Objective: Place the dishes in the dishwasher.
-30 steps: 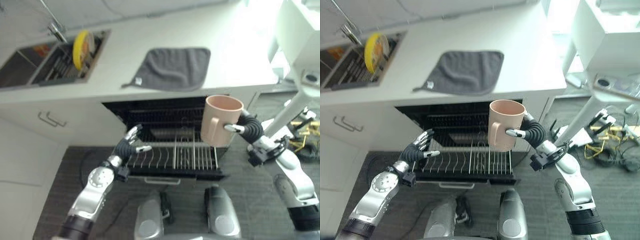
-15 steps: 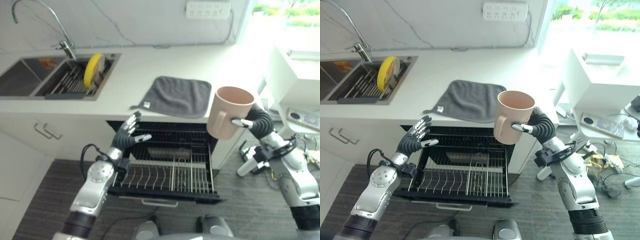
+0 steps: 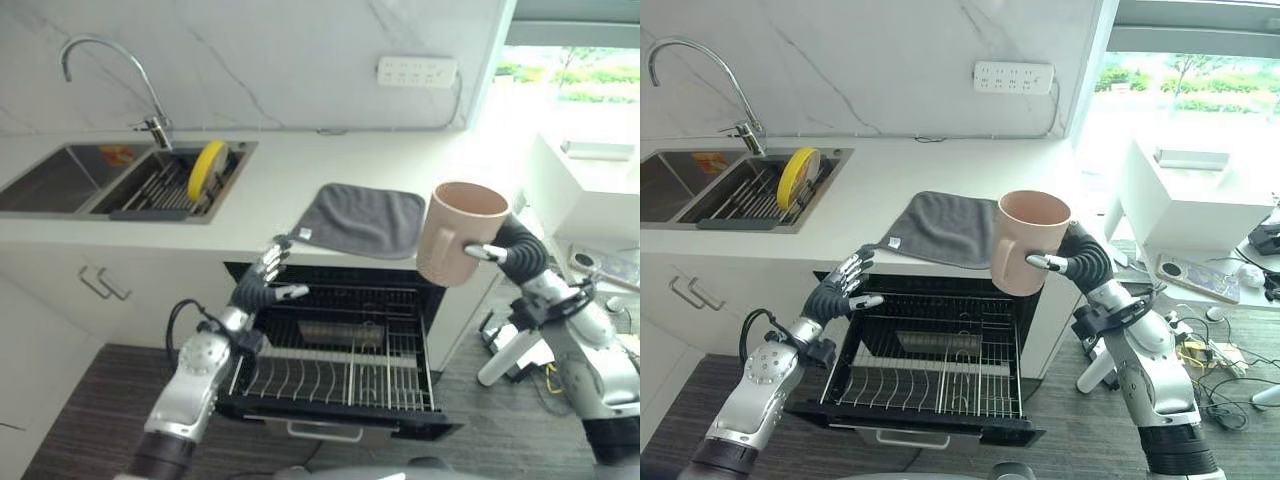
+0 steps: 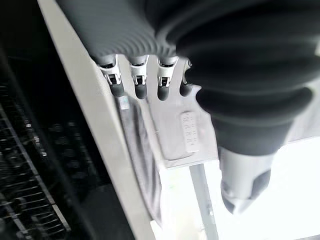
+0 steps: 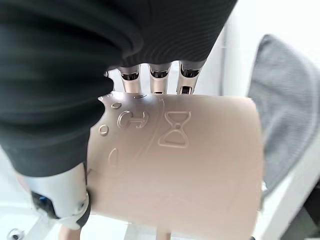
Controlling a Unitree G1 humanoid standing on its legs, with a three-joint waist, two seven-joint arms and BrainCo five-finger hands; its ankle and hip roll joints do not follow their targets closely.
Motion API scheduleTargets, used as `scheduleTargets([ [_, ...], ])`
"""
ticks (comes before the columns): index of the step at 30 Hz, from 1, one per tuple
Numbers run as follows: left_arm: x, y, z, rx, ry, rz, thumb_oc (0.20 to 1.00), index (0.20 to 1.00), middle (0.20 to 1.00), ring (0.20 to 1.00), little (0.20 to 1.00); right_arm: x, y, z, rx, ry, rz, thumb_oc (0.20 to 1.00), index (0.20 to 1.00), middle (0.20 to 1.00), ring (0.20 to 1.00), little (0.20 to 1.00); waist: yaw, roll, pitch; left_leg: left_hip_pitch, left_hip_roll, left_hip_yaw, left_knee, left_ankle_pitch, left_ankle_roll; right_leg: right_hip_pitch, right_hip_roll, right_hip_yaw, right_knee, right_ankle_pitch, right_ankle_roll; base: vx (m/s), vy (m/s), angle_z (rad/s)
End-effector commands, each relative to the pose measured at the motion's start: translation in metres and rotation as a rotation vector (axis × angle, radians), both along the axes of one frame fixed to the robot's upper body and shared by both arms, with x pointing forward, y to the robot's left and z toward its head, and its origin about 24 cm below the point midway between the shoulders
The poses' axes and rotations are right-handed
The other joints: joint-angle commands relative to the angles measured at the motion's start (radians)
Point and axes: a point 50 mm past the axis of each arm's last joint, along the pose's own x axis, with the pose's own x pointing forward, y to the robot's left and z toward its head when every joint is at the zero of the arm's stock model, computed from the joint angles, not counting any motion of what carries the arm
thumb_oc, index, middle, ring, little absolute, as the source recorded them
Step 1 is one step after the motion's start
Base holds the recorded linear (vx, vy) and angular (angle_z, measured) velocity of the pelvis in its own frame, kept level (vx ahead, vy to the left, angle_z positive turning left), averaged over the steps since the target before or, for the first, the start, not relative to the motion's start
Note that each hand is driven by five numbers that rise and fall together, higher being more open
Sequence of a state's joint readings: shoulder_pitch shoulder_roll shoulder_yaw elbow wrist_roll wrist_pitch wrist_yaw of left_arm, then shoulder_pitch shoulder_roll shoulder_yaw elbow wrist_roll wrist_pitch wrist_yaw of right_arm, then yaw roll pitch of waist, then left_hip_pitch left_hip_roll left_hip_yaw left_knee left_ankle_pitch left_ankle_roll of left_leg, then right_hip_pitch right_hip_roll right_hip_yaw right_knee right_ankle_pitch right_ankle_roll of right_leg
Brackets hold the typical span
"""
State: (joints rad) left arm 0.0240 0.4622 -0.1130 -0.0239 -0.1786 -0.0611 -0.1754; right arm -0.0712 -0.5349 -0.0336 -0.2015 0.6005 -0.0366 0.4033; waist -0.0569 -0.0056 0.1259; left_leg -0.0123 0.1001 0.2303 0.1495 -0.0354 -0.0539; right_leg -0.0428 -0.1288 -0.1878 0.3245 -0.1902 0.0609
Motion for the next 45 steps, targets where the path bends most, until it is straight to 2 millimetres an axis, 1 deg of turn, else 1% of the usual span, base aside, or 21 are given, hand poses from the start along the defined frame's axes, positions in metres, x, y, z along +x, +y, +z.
scheduleTargets([
  [1,0.013,0.009,0.033,0.087,-0.141,-0.004,1.0,1.0,1.0,1.0,1.0,0.003,0.006,0.028,0.07,-0.155,0.011,0.2,0.2,0.2,0.2,0.2,0.026,-0.023,0.1,-0.021,0.006,-0.059,0.14,-0.082,0.017,0.029,0.0,-0.003,-0.031,0.059,0.01,-0.11,-0.036,0.1],
  [3,0.015,0.009,0.035,0.103,-0.141,-0.002,1.0,1.0,1.0,1.0,1.0,0.004,0.009,0.03,0.062,-0.165,0.011,0.2,0.2,0.2,0.2,0.2,0.03,-0.018,0.129,-0.065,0.008,-0.064,0.181,-0.086,0.018,-0.007,-0.007,-0.004,0.012,0.051,0.007,-0.15,-0.022,0.08],
  [7,0.019,0.004,0.04,0.165,-0.16,-0.054,1.0,1.0,1.0,1.0,1.0,0.011,0.018,0.039,0.043,-0.204,0.038,0.2,0.2,0.2,0.2,0.2,0.029,0.001,0.206,-0.199,0.025,-0.078,0.311,-0.098,0.025,-0.13,-0.031,0.003,0.158,0.031,-0.007,-0.2,-0.017,0.11],
  [9,0.023,0.003,0.038,0.191,-0.109,-0.068,1.0,1.0,1.0,1.0,1.0,0.017,0.027,0.045,0.022,-0.215,0.071,0.2,0.2,0.2,0.2,0.2,0.021,0.015,0.246,-0.259,0.032,-0.085,0.371,-0.104,0.029,-0.193,-0.043,0.016,0.226,0.023,-0.012,-0.2,0.026,-0.07],
  [13,0.025,0.009,0.032,0.273,-0.05,-0.054,1.0,1.0,1.0,1.0,1.0,0.023,0.034,0.048,0.003,-0.221,0.098,0.2,0.2,0.2,0.2,0.2,0.004,0.041,0.289,-0.285,0.049,-0.063,0.377,-0.066,0.021,-0.221,-0.05,0.025,0.23,0.033,-0.008,-0.11,0.064,-0.1],
  [14,0.026,0.013,0.031,0.302,-0.024,-0.047,1.0,1.0,1.0,1.0,1.0,0.024,0.035,0.051,-0.008,-0.225,0.11,0.2,0.2,0.2,0.2,0.2,-0.002,0.046,0.3,-0.291,0.056,-0.05,0.382,-0.058,0.02,-0.23,-0.052,0.028,0.231,0.038,-0.004,-0.08,0.075,-0.05],
  [16,0.026,0.017,0.029,0.35,-0.004,-0.043,1.0,1.0,1.0,1.0,1.0,0.025,0.036,0.052,-0.021,-0.226,0.118,0.2,0.2,0.2,0.2,0.2,-0.007,0.05,0.309,-0.303,0.065,-0.042,0.399,-0.048,0.016,-0.24,-0.053,0.036,0.238,0.042,-0.001,-0.04,0.059,-0.13],
  [17,0.027,0.02,0.029,0.41,0.016,-0.049,1.0,1.0,1.0,1.0,1.0,0.026,0.036,0.051,-0.026,-0.218,0.121,0.2,0.2,0.2,0.2,0.2,-0.011,0.052,0.312,-0.311,0.07,-0.038,0.412,-0.044,0.015,-0.243,-0.052,0.04,0.24,0.042,0.0,0.0,0.048,-0.12],
  [18,0.026,0.024,0.025,0.482,0.086,-0.098,1.0,1.0,1.0,1.0,1.0,0.028,0.036,0.051,-0.034,-0.207,0.115,0.2,0.2,0.2,0.2,0.2,-0.015,0.052,0.316,-0.317,0.074,-0.035,0.424,-0.044,0.014,-0.245,-0.052,0.045,0.242,0.043,0.001,0.02,0.039,-0.07],
  [21,0.025,0.027,0.018,0.591,0.192,-0.164,1.0,1.0,1.0,1.0,1.0,0.032,0.034,0.048,-0.047,-0.184,0.109,0.2,0.2,0.2,0.2,0.2,-0.018,0.053,0.32,-0.323,0.078,-0.035,0.442,-0.051,0.015,-0.243,-0.055,0.048,0.243,0.045,0.005,0.03,0.017,-0.05],
  [23,0.025,0.036,0.011,0.757,0.298,-0.202,1.0,1.0,1.0,1.0,1.0,0.036,0.033,0.047,-0.072,-0.165,0.109,0.2,0.2,0.2,0.2,0.2,-0.022,0.054,0.324,-0.322,0.076,-0.042,0.45,-0.059,0.016,-0.238,-0.057,0.053,0.244,0.045,0.012,0.05,0.022,0.0],
  [24,0.026,0.042,0.006,0.876,0.37,-0.219,1.0,1.0,1.0,1.0,1.0,0.039,0.034,0.047,-0.078,-0.152,0.118,0.2,0.2,0.2,0.2,0.2,-0.024,0.054,0.324,-0.321,0.074,-0.047,0.45,-0.063,0.018,-0.236,-0.056,0.06,0.243,0.045,0.015,0.04,0.014,-0.02],
  [25,0.026,0.043,0.006,0.898,0.386,-0.224,1.0,1.0,1.0,1.0,1.0,0.039,0.034,0.048,-0.08,-0.151,0.119,0.2,0.2,0.2,0.2,0.2,-0.025,0.054,0.322,-0.322,0.073,-0.047,0.444,-0.057,0.019,-0.237,-0.054,0.061,0.237,0.052,0.014,0.08,0.018,-0.06],
  [26,0.025,0.05,-0.002,1.041,0.506,-0.264,1.0,1.0,1.0,1.0,1.0,0.044,0.036,0.047,-0.097,-0.132,0.137,0.2,0.2,0.2,0.2,0.2,-0.029,0.051,0.319,-0.324,0.07,-0.054,0.449,-0.062,0.021,-0.235,-0.052,0.068,0.239,0.051,0.017,0.07,0.012,-0.08],
  [31,0.023,0.057,-0.011,1.226,0.693,-0.338,1.0,1.0,1.0,1.0,1.0,0.05,0.041,0.045,-0.132,-0.102,0.155,0.2,0.2,0.2,0.2,0.2,-0.036,0.046,0.32,-0.328,0.069,-0.063,0.465,-0.074,0.021,-0.23,-0.052,0.075,0.249,0.043,0.018,0.05,0.007,-0.01],
  [36,0.019,0.054,-0.017,1.398,0.774,-0.428,1.0,1.0,1.0,1.0,1.0,0.056,0.042,0.039,-0.161,-0.065,0.159,0.2,0.2,0.2,0.2,0.2,-0.033,0.039,0.315,-0.334,0.068,-0.073,0.484,-0.089,0.022,-0.224,-0.056,0.071,0.261,0.033,0.017,0.06,-0.01,-0.01],
  [37,0.02,0.055,-0.017,1.578,0.779,-0.446,1.0,1.0,1.0,1.0,1.0,0.059,0.041,0.034,-0.176,-0.04,0.157,0.2,0.2,0.2,0.2,0.2,-0.031,0.036,0.314,-0.336,0.068,-0.079,0.487,-0.093,0.022,-0.22,-0.056,0.07,0.262,0.032,0.017,0.06,-0.023,0.01],
  [39,0.019,0.056,-0.015,1.69,0.796,-0.489,1.0,1.0,1.0,1.0,1.0,0.061,0.041,0.031,-0.189,-0.025,0.156,0.2,0.2,0.2,0.2,0.2,-0.033,0.031,0.315,-0.339,0.066,-0.08,0.498,-0.097,0.021,-0.221,-0.059,0.069,0.266,0.032,0.019,0.03,-0.014,0.01],
  [40,0.018,0.054,-0.015,1.709,0.809,-0.525,1.0,1.0,1.0,1.0,1.0,0.062,0.042,0.03,-0.195,-0.018,0.155,0.2,0.2,0.2,0.2,0.2,-0.033,0.029,0.316,-0.342,0.066,-0.08,0.503,-0.1,0.022,-0.223,-0.06,0.069,0.269,0.031,0.018,0.04,-0.034,0.03],
  [42,0.01,0.037,-0.021,1.74,0.863,-0.646,1.0,1.0,1.0,1.0,1.0,0.069,0.04,0.023,-0.21,0.013,0.128,0.2,0.2,0.2,0.2,0.2,-0.025,0.026,0.322,-0.354,0.065,-0.088,0.518,-0.111,0.024,-0.228,-0.064,0.067,0.28,0.03,0.019,0.03,-0.038,0.0],
  [45,0.003,0.034,-0.024,1.793,0.878,-0.72,1.0,1.0,1.0,1.0,1.0,0.073,0.038,0.024,-0.223,0.021,0.107,0.2,0.2,0.2,0.2,0.2,-0.019,0.028,0.328,-0.366,0.061,-0.093,0.525,-0.113,0.022,-0.233,-0.066,0.063,0.282,0.027,0.02,-0.01,0.001,0.01],
])
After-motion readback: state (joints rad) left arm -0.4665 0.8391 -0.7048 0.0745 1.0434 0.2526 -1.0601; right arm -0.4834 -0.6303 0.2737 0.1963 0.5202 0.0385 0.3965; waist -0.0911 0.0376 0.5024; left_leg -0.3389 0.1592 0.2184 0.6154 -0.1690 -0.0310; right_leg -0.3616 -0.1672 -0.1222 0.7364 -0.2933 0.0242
